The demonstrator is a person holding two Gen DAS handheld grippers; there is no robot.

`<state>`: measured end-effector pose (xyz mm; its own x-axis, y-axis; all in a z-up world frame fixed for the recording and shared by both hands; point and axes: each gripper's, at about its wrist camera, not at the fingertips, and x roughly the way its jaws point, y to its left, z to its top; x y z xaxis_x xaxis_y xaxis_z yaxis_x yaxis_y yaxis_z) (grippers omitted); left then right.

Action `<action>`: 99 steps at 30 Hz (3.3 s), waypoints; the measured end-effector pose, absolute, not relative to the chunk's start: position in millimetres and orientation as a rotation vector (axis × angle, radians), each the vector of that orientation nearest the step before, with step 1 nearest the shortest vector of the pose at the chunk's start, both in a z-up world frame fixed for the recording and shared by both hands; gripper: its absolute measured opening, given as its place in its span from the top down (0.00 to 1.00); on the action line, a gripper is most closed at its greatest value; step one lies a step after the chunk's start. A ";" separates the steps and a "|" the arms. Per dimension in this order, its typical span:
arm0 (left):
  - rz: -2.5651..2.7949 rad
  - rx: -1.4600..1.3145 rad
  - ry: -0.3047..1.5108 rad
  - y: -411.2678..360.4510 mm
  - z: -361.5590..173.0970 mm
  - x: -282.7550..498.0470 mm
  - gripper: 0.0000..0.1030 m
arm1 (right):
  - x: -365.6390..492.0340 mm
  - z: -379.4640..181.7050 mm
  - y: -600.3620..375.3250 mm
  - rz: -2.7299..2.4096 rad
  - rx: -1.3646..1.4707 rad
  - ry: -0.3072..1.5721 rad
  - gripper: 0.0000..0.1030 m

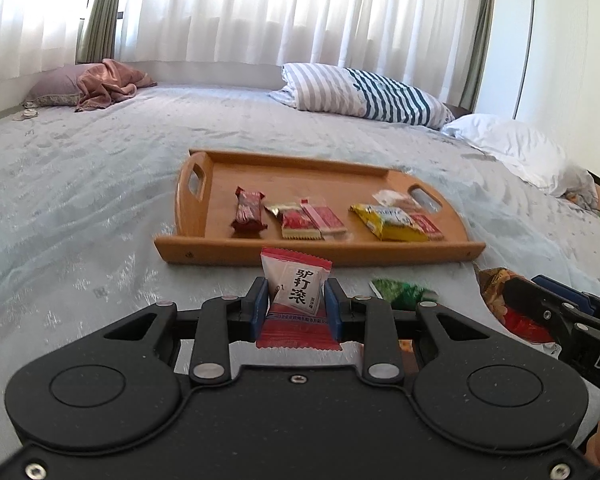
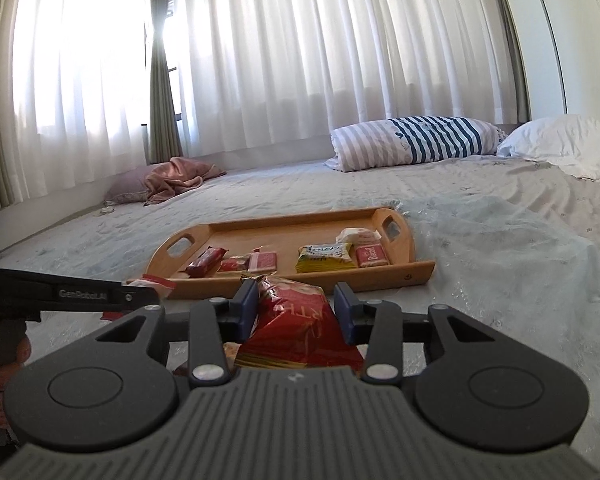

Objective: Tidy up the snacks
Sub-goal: 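Carry the candy packet over the tray with the left tool while the right tool carries the chip bag, then open both tools to drop the packets onto the tray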

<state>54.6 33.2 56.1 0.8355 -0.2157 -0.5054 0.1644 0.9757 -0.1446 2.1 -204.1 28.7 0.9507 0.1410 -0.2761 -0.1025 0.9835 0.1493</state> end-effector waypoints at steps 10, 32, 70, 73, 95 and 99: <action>-0.192 -0.145 0.550 44.9 72.4 92.0 0.72 | 45.1 49.6 -219.2 0.089 0.164 0.299 0.57; -0.098 -0.099 0.543 64.5 70.3 221.4 0.72 | 198.0 76.9 -245.9 0.111 0.293 0.370 0.57; -0.108 -0.060 0.603 43.8 21.6 252.0 0.71 | 298.0 8.5 -208.2 0.003 0.307 0.538 0.57; -0.111 -0.066 0.602 39.9 20.1 250.5 0.71 | 297.6 8.1 -207.5 0.004 0.301 0.539 0.57; -0.106 -0.036 0.603 29.0 21.6 238.0 0.36 | 285.1 12.1 -211.1 0.100 0.317 0.517 0.24; -0.112 -0.044 0.593 31.9 25.0 231.9 0.25 | 272.6 19.9 -214.8 0.120 0.298 0.495 0.18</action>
<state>231.9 31.9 25.0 0.8232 -0.1176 -0.5554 0.0925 0.9930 -0.0731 272.6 -214.8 19.9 0.8740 0.1852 -0.4492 -0.0419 0.9497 0.3102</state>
